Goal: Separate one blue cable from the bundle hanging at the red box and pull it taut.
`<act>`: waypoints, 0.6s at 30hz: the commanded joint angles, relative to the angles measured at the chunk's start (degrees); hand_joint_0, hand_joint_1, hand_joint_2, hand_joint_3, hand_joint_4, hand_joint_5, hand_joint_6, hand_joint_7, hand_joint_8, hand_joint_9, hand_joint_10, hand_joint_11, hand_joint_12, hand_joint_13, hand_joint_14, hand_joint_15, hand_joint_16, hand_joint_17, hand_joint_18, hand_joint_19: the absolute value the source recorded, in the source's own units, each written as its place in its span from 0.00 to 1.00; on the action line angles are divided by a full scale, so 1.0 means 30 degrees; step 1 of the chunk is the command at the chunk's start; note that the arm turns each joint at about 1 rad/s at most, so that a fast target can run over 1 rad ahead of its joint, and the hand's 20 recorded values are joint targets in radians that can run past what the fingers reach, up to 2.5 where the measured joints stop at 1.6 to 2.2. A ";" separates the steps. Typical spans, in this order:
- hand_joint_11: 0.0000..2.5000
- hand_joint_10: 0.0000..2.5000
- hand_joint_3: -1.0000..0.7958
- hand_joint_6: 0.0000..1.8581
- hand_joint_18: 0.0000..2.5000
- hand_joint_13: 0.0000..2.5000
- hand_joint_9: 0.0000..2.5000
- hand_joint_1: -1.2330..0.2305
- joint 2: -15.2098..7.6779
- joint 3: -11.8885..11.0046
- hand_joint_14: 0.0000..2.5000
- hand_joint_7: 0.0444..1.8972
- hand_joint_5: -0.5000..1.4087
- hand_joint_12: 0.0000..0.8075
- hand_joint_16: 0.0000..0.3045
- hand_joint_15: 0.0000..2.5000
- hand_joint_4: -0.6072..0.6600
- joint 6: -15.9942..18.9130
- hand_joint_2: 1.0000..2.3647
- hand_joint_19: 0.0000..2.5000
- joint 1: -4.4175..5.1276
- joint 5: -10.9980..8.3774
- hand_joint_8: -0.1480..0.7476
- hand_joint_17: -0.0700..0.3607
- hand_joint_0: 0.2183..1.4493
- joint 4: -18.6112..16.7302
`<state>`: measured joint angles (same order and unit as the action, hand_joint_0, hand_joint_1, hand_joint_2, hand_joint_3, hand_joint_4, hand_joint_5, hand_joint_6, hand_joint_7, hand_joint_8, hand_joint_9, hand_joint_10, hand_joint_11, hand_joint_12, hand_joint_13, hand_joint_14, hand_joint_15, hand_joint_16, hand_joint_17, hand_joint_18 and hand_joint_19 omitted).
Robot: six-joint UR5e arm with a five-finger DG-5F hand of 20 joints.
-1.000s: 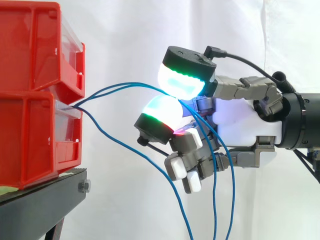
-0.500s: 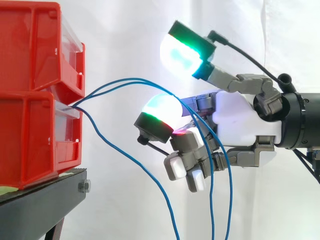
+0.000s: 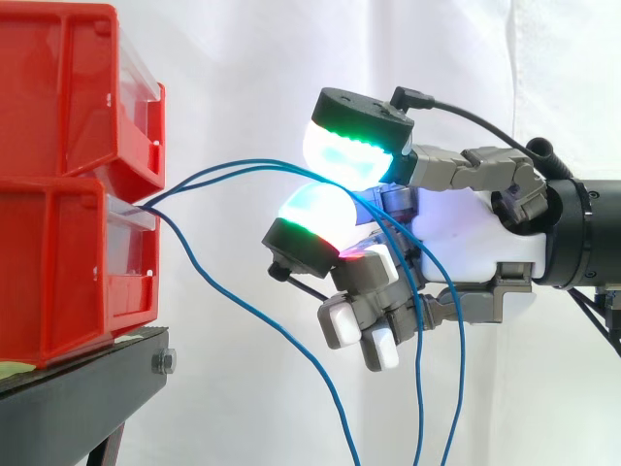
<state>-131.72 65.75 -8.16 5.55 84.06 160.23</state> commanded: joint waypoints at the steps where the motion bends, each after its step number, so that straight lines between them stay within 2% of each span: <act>1: 0.41 0.00 0.41 0.51 0.37 0.36 0.42 0.28 -0.0010 -0.0004 0.01 0.53 0.17 0.49 0.18 0.24 0.54 -0.0004 0.01 0.28 0.0024 0.0019 0.59 0.45 0.39 -0.0001; 4: 0.40 0.01 0.28 0.51 0.37 0.36 0.42 0.27 -0.0010 -0.0004 0.01 0.50 0.17 0.48 0.17 0.24 0.53 -0.0004 0.00 0.28 -0.0005 0.0019 0.58 0.44 0.42 0.0028; 10: 0.40 0.01 0.28 0.50 0.36 0.35 0.42 0.26 -0.0010 -0.0004 0.01 0.52 0.17 0.48 0.17 0.24 0.53 -0.0004 0.00 0.28 -0.0005 -0.0069 0.58 0.43 0.41 -0.0001; 18: 0.40 0.00 0.28 0.50 0.37 0.36 0.44 0.29 -0.0010 -0.0004 0.01 0.53 0.19 0.47 0.17 0.24 0.57 -0.0004 0.00 0.28 -0.0005 -0.0099 0.59 0.43 0.33 0.0028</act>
<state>-131.74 65.74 -8.20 5.54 83.80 160.29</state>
